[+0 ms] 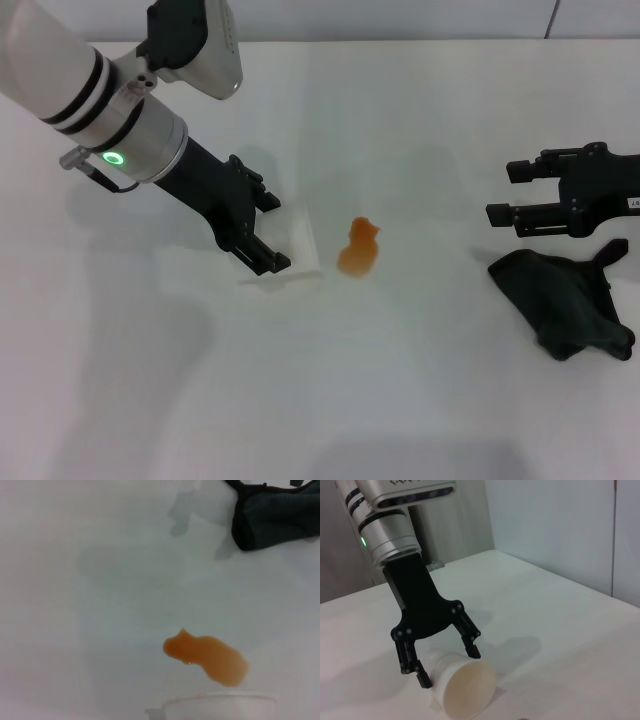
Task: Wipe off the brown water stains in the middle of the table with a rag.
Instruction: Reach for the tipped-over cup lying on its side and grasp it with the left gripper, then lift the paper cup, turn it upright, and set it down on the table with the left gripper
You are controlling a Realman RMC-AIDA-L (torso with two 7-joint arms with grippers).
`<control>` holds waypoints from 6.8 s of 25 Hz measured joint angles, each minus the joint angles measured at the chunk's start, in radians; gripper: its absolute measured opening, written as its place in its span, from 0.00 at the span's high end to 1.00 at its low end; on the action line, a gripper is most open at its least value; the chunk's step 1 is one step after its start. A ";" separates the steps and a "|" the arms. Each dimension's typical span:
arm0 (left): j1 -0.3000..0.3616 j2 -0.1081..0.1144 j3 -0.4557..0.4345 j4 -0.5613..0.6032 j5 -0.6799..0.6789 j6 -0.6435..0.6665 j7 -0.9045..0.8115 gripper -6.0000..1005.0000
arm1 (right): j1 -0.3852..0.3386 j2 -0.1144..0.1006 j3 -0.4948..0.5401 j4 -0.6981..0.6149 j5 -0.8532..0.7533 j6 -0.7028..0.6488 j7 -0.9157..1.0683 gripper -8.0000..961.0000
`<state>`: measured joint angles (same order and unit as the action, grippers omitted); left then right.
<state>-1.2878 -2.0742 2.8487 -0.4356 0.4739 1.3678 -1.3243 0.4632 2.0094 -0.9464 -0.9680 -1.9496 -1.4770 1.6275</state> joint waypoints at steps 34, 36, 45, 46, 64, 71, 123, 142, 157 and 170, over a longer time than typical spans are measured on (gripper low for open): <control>0.007 -0.003 0.000 0.002 0.002 -0.008 -0.012 0.13 | -0.002 0.002 0.000 0.000 0.001 -0.002 -0.002 0.26; 0.007 -0.003 0.000 0.002 0.002 -0.009 -0.012 0.13 | -0.002 0.002 0.000 0.000 0.002 -0.002 -0.002 0.26; 0.006 -0.003 0.000 0.002 0.001 -0.005 -0.012 0.24 | -0.002 0.002 0.000 0.000 0.001 -0.001 -0.002 0.26; 0.005 -0.003 0.000 0.002 0.001 -0.004 -0.012 0.26 | -0.002 0.002 0.000 0.000 0.001 -0.002 -0.002 0.26; 0.040 -0.003 -0.002 -0.056 -0.145 0.008 0.011 0.41 | -0.003 0.001 0.005 0.000 0.001 -0.007 -0.002 0.26; 0.101 -0.002 -0.002 -0.091 -0.317 0.026 0.051 0.45 | -0.003 0.000 0.008 0.000 0.001 -0.005 -0.002 0.26; 0.599 -0.003 -0.003 0.058 -1.121 -0.006 0.462 0.49 | -0.006 0.003 -0.051 -0.001 0.041 -0.024 -0.016 0.26; 0.612 -0.004 -0.002 0.201 -1.101 -0.177 0.558 0.49 | -0.008 0.003 -0.052 -0.001 0.041 -0.036 -0.023 0.26; 0.615 -0.004 -0.002 0.233 -1.076 -0.210 0.579 0.49 | -0.011 0.001 -0.052 -0.002 0.041 -0.036 -0.025 0.26; 0.632 -0.006 -0.003 0.232 -1.060 -0.193 0.581 0.49 | -0.018 0.000 -0.052 -0.015 0.041 -0.037 -0.025 0.26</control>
<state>-0.6554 -2.0801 2.8453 -0.2041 -0.5857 1.1747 -0.7431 0.4451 2.0094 -0.9986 -0.9832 -1.9083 -1.5141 1.6029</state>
